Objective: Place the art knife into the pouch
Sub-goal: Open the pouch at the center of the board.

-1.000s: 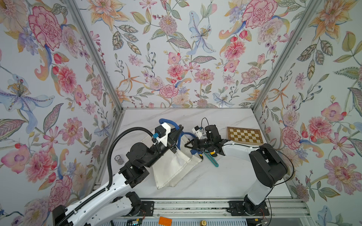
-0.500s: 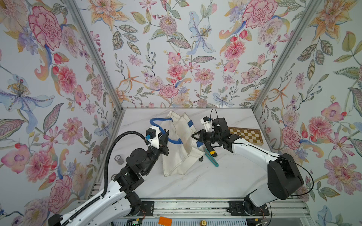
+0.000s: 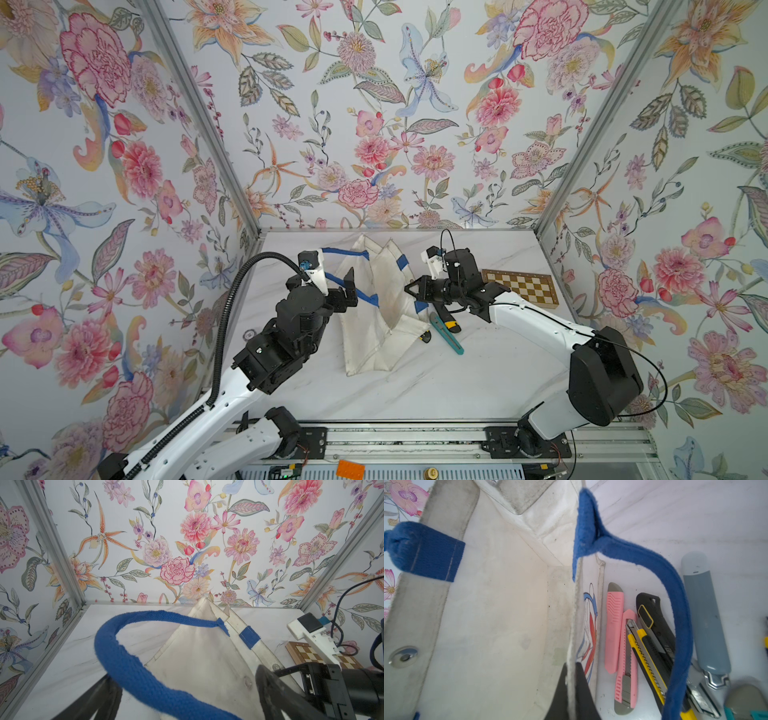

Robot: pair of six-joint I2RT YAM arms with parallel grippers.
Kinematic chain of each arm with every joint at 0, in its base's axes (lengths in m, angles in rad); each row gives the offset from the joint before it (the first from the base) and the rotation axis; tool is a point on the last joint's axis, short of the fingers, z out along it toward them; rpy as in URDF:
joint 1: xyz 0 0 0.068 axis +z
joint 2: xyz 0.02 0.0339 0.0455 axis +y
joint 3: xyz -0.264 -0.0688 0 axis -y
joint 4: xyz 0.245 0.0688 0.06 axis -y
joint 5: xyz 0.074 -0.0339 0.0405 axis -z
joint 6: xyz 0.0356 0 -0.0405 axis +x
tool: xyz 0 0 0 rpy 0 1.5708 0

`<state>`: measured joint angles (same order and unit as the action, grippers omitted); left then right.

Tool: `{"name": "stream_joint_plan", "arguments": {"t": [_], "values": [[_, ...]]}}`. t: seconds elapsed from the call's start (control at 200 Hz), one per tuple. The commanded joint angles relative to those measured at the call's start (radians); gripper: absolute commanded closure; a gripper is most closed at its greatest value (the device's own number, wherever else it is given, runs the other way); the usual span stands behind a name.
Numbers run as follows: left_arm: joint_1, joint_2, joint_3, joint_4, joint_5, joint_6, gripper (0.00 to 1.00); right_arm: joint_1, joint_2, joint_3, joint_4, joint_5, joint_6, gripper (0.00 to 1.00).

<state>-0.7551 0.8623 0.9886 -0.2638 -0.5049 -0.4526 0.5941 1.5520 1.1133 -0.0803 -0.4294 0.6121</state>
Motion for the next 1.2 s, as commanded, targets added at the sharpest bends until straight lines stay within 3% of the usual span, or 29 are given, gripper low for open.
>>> {"name": "stream_joint_plan", "arguments": {"t": [0.0, 0.185, 0.5, 0.625, 0.876, 1.196], "values": [[0.011, 0.041, 0.114, -0.123, -0.003, 0.038, 0.01, 0.011, -0.035, 0.043, -0.05, 0.058, -0.047, 1.0], [0.022, 0.119, 0.212, -0.268, -0.172, 0.067, 0.01, 0.018, -0.047, 0.06, -0.07, 0.094, -0.061, 1.0], [0.131, 0.028, 0.196, -0.231, -0.144, 0.089, 0.01, 0.014, -0.049, 0.07, -0.097, 0.126, -0.072, 1.0], [0.143, 0.025, 0.181, -0.185, -0.031, 0.077, 0.01, 0.019, -0.048, 0.068, -0.079, 0.104, -0.065, 1.0], [0.143, 0.14, 0.11, -0.038, 0.324, 0.01, 0.01, 0.036, -0.064, 0.059, -0.041, 0.081, -0.052, 1.0], [0.143, 0.263, 0.091, 0.078, 0.456, -0.055, 0.01, 0.047, -0.069, 0.039, 0.008, 0.057, -0.021, 1.0]]}}
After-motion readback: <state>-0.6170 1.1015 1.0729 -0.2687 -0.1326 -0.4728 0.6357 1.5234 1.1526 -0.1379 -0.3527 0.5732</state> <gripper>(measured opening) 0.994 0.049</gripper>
